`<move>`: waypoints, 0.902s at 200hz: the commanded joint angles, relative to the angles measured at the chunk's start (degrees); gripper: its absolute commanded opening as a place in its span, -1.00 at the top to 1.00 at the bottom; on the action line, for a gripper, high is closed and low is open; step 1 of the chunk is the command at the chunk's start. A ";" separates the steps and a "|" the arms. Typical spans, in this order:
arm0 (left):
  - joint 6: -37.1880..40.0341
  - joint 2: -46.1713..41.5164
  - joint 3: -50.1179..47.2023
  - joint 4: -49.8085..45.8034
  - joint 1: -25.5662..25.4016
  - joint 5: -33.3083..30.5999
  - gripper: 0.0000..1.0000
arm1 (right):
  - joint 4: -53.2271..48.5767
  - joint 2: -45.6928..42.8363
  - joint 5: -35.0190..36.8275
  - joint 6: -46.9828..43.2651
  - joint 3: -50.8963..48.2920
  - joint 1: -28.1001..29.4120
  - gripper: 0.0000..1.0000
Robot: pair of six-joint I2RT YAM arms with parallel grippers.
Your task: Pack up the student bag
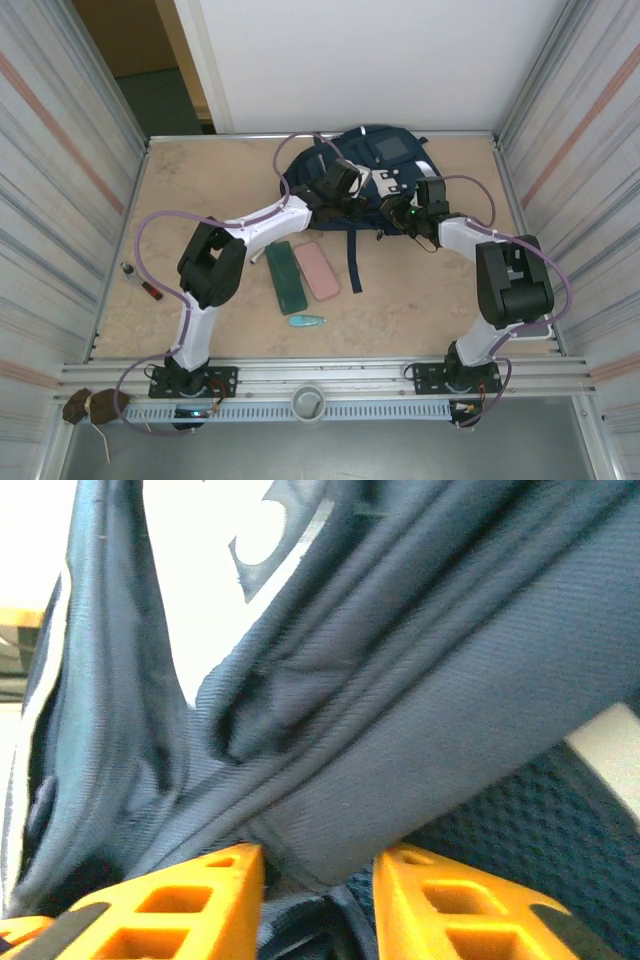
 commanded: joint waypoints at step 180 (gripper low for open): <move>0.81 -10.04 -4.98 6.81 4.42 8.47 1.00 | -15.08 3.37 -7.38 -16.48 16.77 -9.08 0.94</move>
